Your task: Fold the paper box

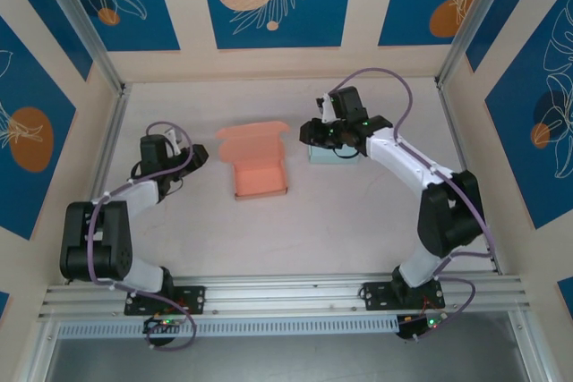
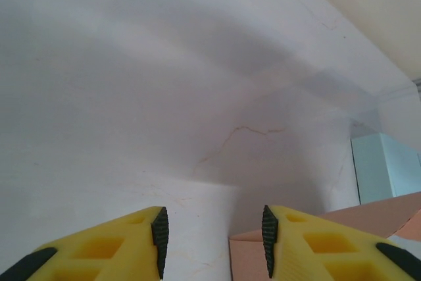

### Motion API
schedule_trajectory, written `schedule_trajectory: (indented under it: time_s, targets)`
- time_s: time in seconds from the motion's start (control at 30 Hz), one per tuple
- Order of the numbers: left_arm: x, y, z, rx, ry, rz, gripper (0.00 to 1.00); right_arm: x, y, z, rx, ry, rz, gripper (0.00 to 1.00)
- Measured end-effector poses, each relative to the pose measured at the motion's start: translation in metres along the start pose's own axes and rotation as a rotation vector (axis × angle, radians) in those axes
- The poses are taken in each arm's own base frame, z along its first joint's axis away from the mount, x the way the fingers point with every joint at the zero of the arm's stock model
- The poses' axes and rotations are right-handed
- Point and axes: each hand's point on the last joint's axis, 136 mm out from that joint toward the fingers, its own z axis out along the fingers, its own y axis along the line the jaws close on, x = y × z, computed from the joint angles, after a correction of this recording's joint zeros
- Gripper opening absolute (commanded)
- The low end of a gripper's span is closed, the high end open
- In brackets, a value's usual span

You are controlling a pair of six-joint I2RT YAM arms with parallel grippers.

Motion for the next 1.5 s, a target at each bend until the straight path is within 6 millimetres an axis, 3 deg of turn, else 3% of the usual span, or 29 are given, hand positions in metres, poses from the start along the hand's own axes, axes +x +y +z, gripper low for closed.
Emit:
schedule_trajectory:
  time_s: [0.17, 0.47, 0.77, 0.93, 1.0, 1.13, 1.2, 1.37, 1.5]
  targets:
    - [0.002, -0.011, 0.004, 0.051, 0.011, 0.029, 0.39, 0.008, 0.007, 0.027, -0.048, 0.036, -0.019, 0.33]
    - [0.013, -0.029, 0.009, 0.105, 0.040, 0.073, 0.38, 0.014, 0.052, 0.052, -0.026, 0.035, -0.138, 0.37]
    - [0.023, -0.036, 0.012, 0.112, 0.068, 0.082, 0.42, 0.017, 0.041, 0.063, 0.140, 0.014, -0.193, 0.37]
    - [0.015, -0.037, -0.002, 0.067, 0.033, 0.104, 0.48, 0.026, 0.048, 0.061, 0.170, 0.034, -0.243, 0.37]
    - [0.006, -0.043, -0.013, 0.062, -0.005, 0.138, 0.51, 0.031, 0.054, 0.057, 0.173, 0.039, -0.271, 0.37]
    - [-0.010, -0.068, -0.038, 0.109, -0.081, 0.268, 0.68, 0.031, 0.068, 0.038, 0.177, 0.012, -0.323, 0.37]
    - [-0.012, -0.077, -0.045, 0.133, -0.098, 0.352, 0.69, 0.025, 0.070, 0.027, 0.188, -0.015, -0.336, 0.37]
    - [0.013, -0.085, -0.039, 0.134, -0.036, 0.541, 0.69, 0.010, 0.056, 0.016, 0.243, -0.056, -0.332, 0.37]
    - [0.033, -0.078, -0.026, 0.112, 0.049, 0.603, 0.69, 0.007, 0.043, 0.019, 0.276, -0.047, -0.325, 0.42]
